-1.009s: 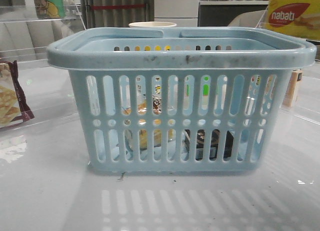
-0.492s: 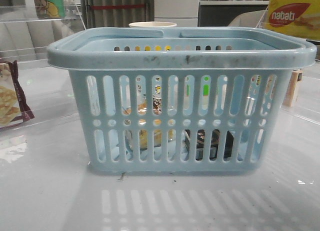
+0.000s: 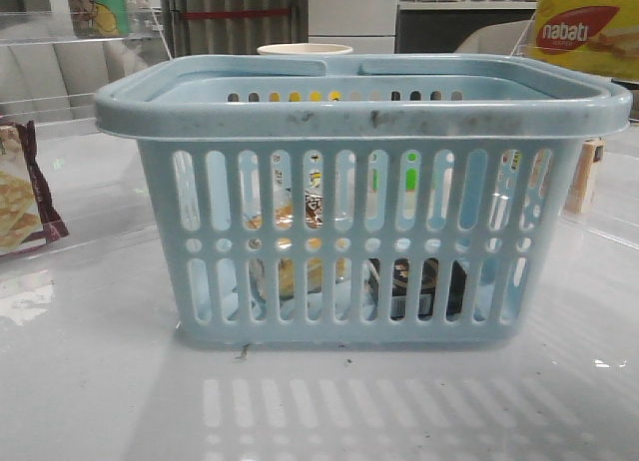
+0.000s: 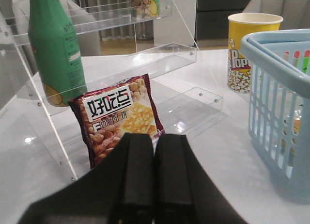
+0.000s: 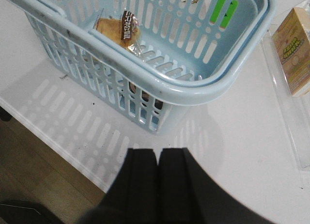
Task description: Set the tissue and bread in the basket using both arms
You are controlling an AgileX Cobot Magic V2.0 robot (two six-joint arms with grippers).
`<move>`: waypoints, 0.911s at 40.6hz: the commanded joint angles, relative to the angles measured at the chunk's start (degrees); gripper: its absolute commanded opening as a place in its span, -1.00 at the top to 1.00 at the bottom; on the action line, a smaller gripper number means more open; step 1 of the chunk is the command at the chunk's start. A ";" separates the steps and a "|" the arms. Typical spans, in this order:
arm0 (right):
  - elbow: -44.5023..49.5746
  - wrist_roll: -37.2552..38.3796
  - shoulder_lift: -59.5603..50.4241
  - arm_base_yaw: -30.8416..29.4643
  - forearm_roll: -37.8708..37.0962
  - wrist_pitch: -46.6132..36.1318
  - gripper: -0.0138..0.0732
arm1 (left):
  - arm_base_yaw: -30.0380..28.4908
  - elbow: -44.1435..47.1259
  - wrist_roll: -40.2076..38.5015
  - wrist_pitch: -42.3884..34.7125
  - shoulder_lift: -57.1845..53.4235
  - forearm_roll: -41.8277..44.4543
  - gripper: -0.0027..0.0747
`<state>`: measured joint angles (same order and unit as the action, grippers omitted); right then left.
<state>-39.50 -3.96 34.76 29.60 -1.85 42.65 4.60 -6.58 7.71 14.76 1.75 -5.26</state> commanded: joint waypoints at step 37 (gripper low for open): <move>-1.51 -0.34 0.07 -0.06 -0.51 -3.54 0.55 | -0.43 6.94 -0.09 -21.23 -3.03 -0.57 0.70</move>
<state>-39.50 -3.96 34.76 29.60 -1.85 43.06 4.33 0.42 7.71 -1.33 -0.35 -5.60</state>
